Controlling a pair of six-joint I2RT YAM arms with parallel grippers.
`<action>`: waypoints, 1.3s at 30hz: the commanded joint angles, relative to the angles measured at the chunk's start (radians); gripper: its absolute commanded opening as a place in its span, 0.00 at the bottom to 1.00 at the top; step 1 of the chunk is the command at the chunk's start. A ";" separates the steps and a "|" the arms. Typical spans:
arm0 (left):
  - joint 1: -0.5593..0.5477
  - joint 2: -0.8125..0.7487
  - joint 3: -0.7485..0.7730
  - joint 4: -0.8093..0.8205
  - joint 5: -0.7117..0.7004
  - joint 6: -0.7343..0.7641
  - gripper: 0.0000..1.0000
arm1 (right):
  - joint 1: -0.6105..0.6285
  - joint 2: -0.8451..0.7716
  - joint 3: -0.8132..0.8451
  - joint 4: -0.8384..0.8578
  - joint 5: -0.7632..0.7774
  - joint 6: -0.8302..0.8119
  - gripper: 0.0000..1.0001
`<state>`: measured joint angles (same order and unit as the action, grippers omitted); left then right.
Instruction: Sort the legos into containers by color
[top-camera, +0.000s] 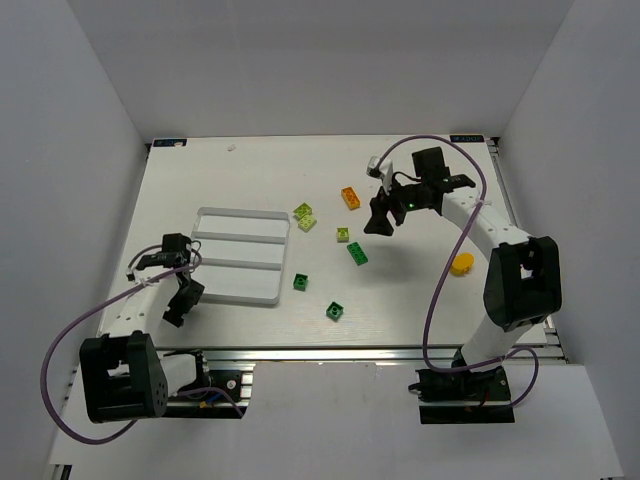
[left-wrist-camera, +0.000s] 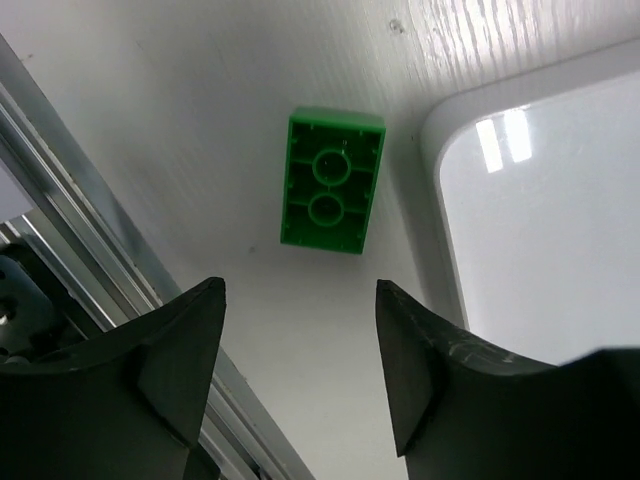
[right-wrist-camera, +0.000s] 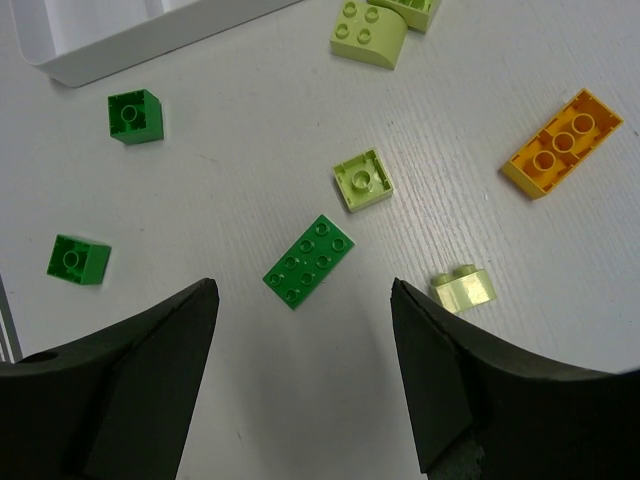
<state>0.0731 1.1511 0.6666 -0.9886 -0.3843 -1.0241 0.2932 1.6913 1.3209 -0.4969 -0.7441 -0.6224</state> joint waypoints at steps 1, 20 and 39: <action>0.040 0.024 0.007 0.056 -0.030 0.055 0.72 | -0.014 -0.016 0.040 0.030 -0.023 0.026 0.75; 0.204 0.171 -0.042 0.265 -0.016 0.190 0.51 | -0.039 -0.027 0.054 0.020 -0.028 0.027 0.75; 0.191 -0.162 0.120 0.296 0.442 0.252 0.09 | 0.012 0.021 0.081 -0.173 -0.089 -0.230 0.72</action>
<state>0.2665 0.9348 0.7975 -0.7597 -0.1307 -0.8062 0.2848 1.6939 1.3552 -0.5976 -0.8101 -0.7456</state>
